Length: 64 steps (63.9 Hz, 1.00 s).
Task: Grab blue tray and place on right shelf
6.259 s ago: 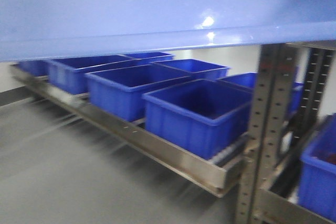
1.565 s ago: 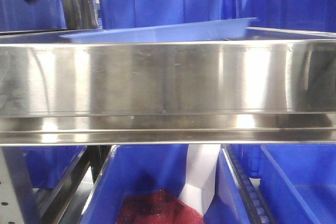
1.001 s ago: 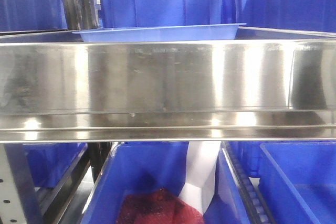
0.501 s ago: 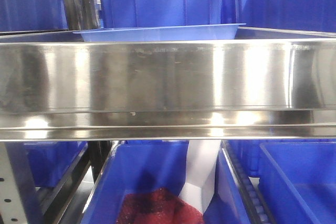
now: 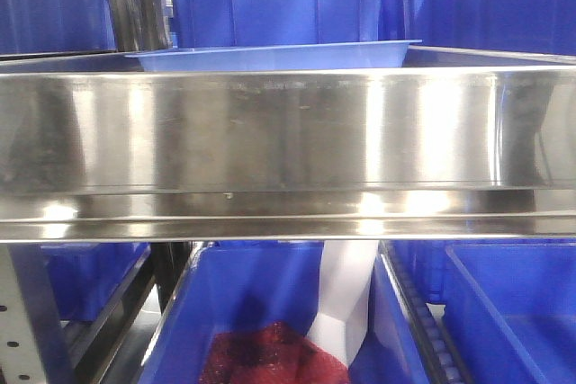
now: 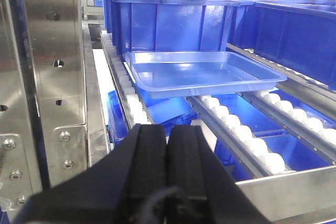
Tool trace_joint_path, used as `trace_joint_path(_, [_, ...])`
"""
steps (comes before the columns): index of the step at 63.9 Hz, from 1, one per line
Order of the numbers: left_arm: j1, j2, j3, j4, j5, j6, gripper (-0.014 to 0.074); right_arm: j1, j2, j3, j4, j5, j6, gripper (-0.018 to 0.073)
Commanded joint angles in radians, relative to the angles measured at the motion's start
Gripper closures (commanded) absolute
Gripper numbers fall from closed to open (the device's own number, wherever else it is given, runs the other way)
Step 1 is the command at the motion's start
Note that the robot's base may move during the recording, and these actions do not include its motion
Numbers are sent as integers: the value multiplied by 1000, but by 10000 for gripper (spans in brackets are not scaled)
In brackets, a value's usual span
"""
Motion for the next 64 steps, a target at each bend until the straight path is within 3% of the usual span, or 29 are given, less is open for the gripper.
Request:
trace_joint_path(1, [3, 7, -17, -13, -95, 6, 645, -1, 8, -29, -13, -95, -9, 501])
trace_joint_path(7, [21, -26, 10, 39, -95, 6, 645, -1, 8, -29, -13, -95, -9, 501])
trace_joint_path(16, [136, -172, 119, 52, -99, 6, 645, -1, 8, -29, -13, -95, -9, 501])
trace_joint_path(24, [242, -314, 268, 1, -121, 6, 645, -1, 8, -29, -13, -95, -9, 501])
trace_joint_path(29, [292, -321, 368, -31, -204, 6, 645, -1, 7, -29, -13, -91, -9, 501])
trace_joint_path(41, [308, -325, 605, -2, -524, 6, 645, -1, 7, -29, -13, -92, -9, 501])
trace_joint_path(44, [306, -328, 595, 9, -464, 6, 645, -1, 7, -29, -13, -91, -9, 501])
trace_joint_path(64, [283, -328, 598, 9, -469, 6, 645, -1, 7, -29, -13, -92, -9, 501])
